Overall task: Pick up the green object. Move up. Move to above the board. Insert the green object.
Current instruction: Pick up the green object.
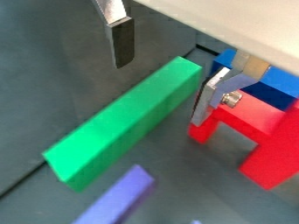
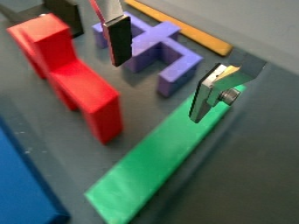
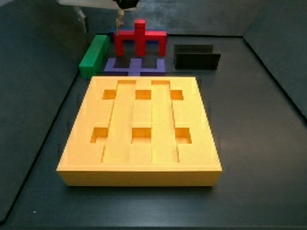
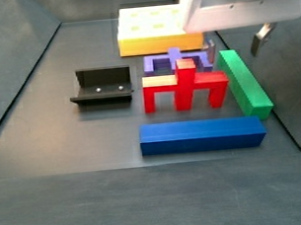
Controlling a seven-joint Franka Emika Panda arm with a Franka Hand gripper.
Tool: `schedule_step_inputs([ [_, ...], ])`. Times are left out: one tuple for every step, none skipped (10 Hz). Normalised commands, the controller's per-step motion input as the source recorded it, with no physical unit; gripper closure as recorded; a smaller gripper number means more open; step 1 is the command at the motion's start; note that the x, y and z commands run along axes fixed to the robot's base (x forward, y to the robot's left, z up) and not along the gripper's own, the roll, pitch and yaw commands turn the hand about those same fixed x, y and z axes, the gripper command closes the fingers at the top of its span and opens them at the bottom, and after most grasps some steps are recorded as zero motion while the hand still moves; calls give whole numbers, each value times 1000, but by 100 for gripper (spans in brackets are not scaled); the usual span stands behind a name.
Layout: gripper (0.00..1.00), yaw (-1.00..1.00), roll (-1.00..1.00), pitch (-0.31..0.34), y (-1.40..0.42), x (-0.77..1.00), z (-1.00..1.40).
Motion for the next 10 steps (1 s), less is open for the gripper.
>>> schedule_step_inputs([
  [0,-20,180,3,0,-211,0],
  [0,0,0,0,0,-40,-151],
  [0,0,180,0,46,0,-500],
  [0,0,279,0,0,-49,-471],
  [0,0,330,0,0,-43,-306],
  [0,0,306,0,0,-89,-214],
  [0,-17,163,0,0,-177,-100],
  [0,-20,60,-3,0,-191,-69],
  [0,0,47,-43,0,-106,-111],
  [0,0,134,-46,6,0,-294],
])
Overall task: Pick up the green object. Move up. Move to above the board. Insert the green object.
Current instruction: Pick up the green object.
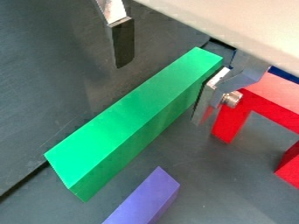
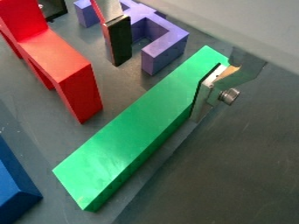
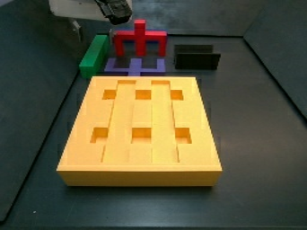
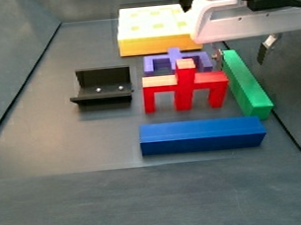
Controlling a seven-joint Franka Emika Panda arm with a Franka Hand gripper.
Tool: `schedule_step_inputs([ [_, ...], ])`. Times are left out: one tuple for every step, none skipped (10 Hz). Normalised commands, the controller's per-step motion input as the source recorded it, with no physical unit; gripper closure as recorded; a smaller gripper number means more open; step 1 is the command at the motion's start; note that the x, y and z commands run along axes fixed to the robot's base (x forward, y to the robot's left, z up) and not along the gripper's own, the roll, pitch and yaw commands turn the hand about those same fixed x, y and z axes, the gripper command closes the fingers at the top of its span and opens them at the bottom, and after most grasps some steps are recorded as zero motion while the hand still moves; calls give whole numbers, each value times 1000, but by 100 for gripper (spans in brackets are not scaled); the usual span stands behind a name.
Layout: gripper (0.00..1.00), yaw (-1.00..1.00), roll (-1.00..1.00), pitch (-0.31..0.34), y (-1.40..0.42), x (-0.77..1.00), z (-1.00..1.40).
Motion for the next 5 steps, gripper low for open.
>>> schedule_step_inputs([
  [0,0,180,-33,11,0,-354],
  [0,0,187,0,34,37,-320],
  [0,0,180,0,66,111,-289],
  [0,0,204,0,49,31,-271],
  [0,0,181,0,37,0,-203],
])
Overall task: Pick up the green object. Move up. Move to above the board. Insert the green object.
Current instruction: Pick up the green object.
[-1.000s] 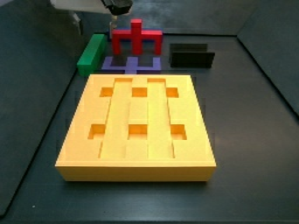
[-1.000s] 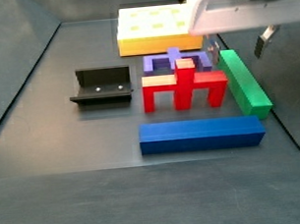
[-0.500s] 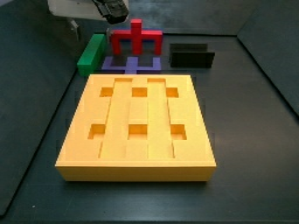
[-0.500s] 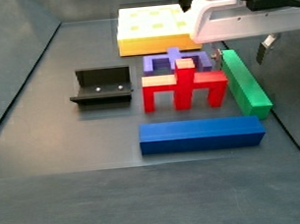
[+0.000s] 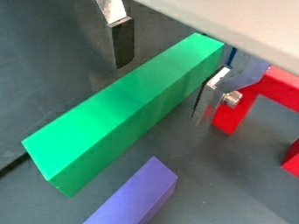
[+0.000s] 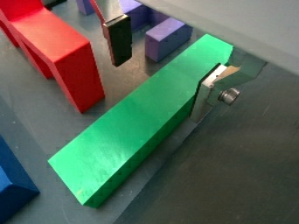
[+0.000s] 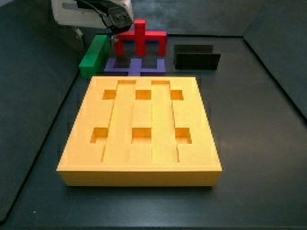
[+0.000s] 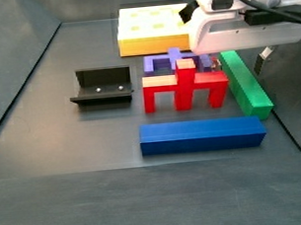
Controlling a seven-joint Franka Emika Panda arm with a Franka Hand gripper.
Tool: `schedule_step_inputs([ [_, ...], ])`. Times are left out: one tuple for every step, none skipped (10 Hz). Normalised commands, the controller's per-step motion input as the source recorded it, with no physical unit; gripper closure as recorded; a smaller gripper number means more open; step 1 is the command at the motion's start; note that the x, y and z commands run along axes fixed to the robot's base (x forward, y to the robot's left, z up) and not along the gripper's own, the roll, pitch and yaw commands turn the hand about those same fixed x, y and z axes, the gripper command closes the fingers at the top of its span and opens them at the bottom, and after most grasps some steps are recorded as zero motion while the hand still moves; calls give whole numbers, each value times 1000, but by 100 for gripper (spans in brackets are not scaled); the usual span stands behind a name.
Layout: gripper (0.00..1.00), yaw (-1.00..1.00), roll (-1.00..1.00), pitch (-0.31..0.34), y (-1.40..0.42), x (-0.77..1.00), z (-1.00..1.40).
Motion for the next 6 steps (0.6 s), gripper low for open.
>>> schedule_step_inputs([
  [0,0,141,1,63,14,-169],
  [0,0,123,0,40,0,-180],
  [0,0,84,0,3,-17,-154],
  [0,0,69,0,17,0,-160],
  [0,0,50,0,0,0,-114],
  [0,0,0,-6,0,-17,0],
])
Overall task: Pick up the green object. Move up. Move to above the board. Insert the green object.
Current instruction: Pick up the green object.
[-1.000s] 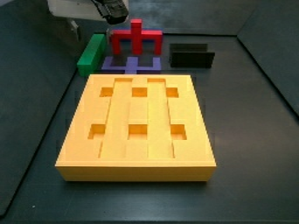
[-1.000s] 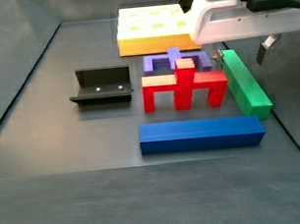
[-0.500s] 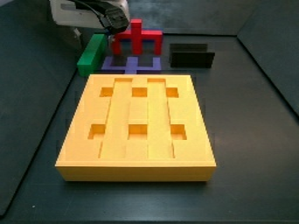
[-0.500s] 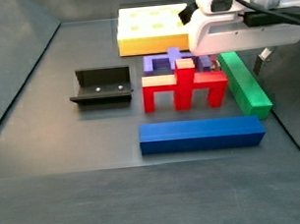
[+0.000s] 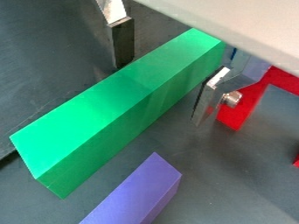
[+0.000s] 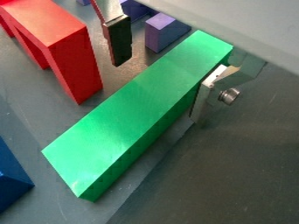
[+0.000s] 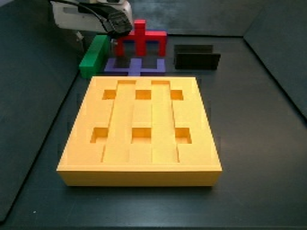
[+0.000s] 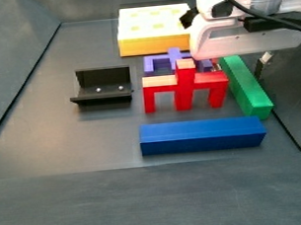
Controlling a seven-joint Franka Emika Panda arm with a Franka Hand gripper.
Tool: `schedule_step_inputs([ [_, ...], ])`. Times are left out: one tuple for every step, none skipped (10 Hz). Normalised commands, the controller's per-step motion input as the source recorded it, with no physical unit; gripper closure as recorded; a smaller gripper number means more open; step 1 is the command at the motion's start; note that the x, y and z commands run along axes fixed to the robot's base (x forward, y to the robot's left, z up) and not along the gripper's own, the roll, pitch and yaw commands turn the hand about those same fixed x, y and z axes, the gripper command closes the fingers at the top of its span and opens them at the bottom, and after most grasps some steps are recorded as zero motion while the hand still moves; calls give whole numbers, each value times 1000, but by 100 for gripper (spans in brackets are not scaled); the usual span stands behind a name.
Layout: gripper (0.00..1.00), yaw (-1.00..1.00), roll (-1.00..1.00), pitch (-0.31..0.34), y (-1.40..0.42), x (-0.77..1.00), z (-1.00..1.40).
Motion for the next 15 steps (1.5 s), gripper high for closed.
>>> schedule_step_inputs([
  [0,0,0,0,0,0,0],
  [100,0,0,0,0,0,0],
  [100,0,0,0,0,0,0],
  [100,0,0,0,0,0,0],
  [100,0,0,0,0,0,0],
  [100,0,0,0,0,0,0],
  [100,0,0,0,0,0,0],
  [100,0,0,0,0,0,0],
  [100,0,0,0,0,0,0],
  [100,0,0,0,0,0,0],
  [100,0,0,0,0,0,0],
  [100,0,0,0,0,0,0],
  [100,0,0,0,0,0,0],
  [100,0,0,0,0,0,0],
  [100,0,0,0,0,0,0],
])
